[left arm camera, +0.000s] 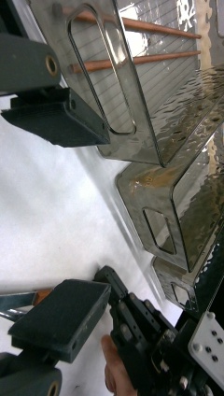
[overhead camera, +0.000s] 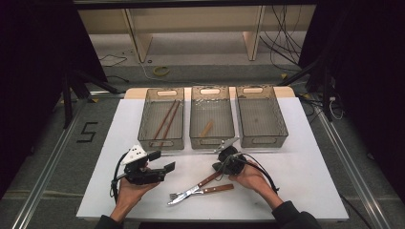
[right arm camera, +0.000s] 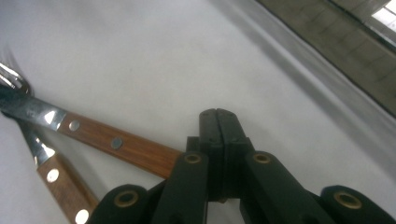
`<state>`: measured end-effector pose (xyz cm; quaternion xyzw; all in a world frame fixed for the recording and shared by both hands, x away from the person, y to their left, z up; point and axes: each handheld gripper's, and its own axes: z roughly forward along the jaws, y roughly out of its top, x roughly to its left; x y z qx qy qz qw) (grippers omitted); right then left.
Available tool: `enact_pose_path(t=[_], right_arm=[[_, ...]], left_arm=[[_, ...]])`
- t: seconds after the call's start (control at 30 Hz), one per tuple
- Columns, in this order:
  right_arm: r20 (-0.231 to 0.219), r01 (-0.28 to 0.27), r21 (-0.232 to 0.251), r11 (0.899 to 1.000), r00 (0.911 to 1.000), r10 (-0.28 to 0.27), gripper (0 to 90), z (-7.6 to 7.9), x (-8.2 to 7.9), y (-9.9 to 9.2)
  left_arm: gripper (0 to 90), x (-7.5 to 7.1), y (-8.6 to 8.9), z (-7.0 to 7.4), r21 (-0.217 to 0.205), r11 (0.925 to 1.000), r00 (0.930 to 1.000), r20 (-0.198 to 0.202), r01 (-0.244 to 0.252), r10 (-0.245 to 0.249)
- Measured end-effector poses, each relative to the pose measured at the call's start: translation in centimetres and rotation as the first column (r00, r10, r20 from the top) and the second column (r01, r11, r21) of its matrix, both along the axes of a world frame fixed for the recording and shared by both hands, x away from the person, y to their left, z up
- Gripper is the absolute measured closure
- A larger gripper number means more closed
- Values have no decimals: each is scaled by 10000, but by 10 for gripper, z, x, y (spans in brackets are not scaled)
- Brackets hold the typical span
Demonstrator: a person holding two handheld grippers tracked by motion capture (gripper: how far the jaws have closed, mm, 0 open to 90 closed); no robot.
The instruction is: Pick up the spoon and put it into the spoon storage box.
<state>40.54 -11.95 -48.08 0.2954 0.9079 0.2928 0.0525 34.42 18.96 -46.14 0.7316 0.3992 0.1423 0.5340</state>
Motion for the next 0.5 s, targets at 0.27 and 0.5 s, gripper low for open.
enact_pose_path(t=[0.27,0.5], right_arm=[[-268,61,-208,9998,9996,-67,900,3,-18,-11],[-456,139,-269,9995,9988,-151,900,4,-35,-20]], left_arm=[[229,-1,2,0,-36,10000,10000,27,-92,92],[228,-2,2,-1,-20,10000,10000,-4,-79,79]])
